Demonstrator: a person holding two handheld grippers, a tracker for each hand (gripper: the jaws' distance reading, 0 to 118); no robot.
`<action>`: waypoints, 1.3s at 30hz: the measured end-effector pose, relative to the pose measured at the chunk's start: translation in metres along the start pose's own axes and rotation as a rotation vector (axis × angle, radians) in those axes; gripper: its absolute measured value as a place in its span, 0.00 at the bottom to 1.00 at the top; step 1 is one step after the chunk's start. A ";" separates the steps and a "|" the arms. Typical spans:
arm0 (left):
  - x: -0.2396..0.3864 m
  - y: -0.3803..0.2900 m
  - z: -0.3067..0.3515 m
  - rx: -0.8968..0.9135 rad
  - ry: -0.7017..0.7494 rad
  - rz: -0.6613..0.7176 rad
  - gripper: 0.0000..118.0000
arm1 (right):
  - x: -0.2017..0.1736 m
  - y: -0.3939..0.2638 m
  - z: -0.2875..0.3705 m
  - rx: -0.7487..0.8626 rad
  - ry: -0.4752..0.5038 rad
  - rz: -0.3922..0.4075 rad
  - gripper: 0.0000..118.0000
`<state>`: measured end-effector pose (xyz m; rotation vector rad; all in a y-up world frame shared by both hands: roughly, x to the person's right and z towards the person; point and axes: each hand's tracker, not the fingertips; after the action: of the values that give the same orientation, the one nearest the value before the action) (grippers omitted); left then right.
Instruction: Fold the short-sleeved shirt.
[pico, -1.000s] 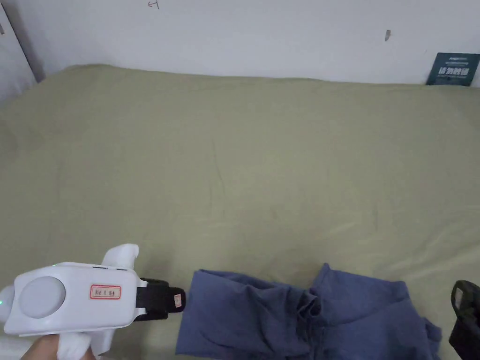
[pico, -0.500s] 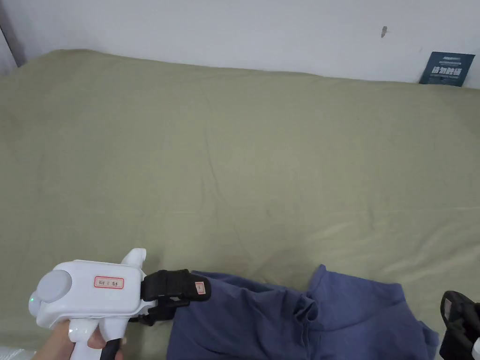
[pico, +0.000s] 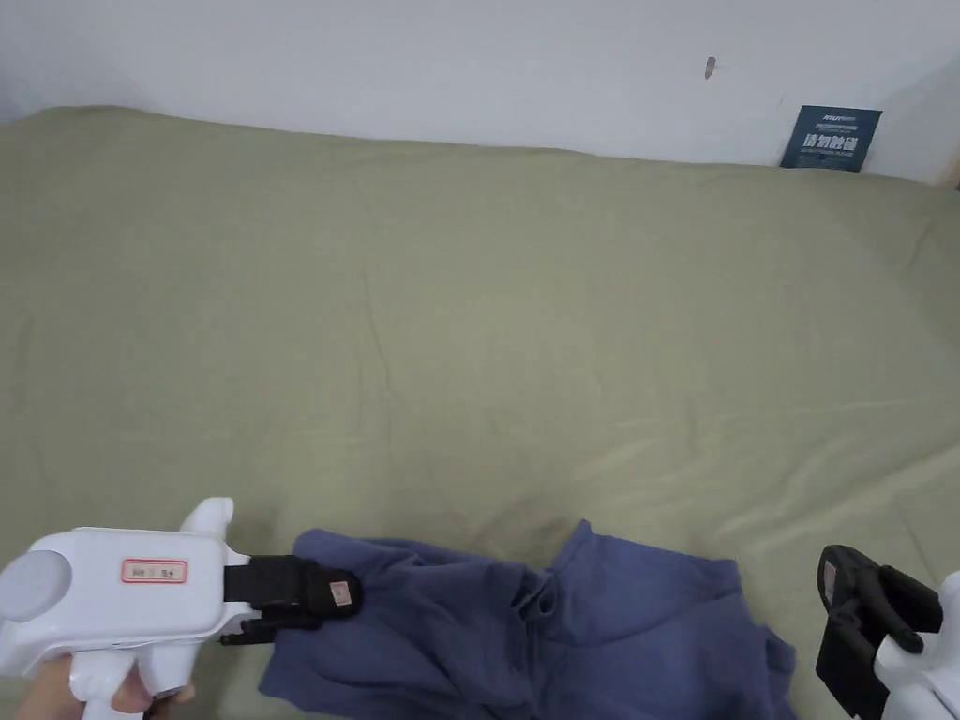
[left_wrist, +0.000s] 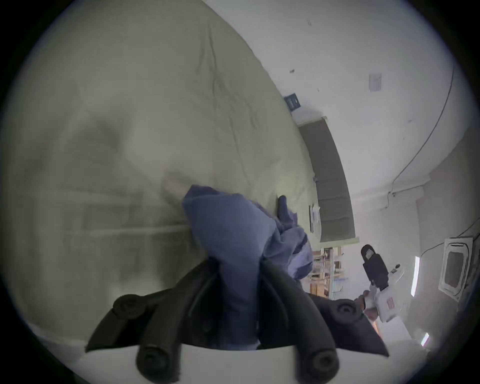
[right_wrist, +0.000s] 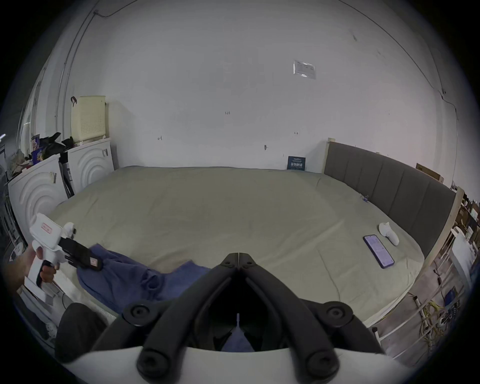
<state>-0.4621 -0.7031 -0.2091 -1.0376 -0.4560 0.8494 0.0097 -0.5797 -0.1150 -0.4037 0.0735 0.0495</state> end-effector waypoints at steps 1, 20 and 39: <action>0.004 -0.001 0.016 0.031 0.027 -0.012 0.13 | 0.001 0.002 0.000 0.007 0.003 0.001 0.00; 0.150 -0.017 0.053 0.080 0.600 -0.329 0.13 | 0.006 0.027 0.013 0.234 -0.039 -0.012 0.00; 0.164 -0.035 -0.054 0.044 0.357 -0.313 0.64 | 0.052 0.008 0.020 0.143 -0.116 -0.101 0.00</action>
<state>-0.3115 -0.6119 -0.2115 -1.0191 -0.2841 0.3828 0.0620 -0.5629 -0.1040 -0.2603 -0.0574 -0.0317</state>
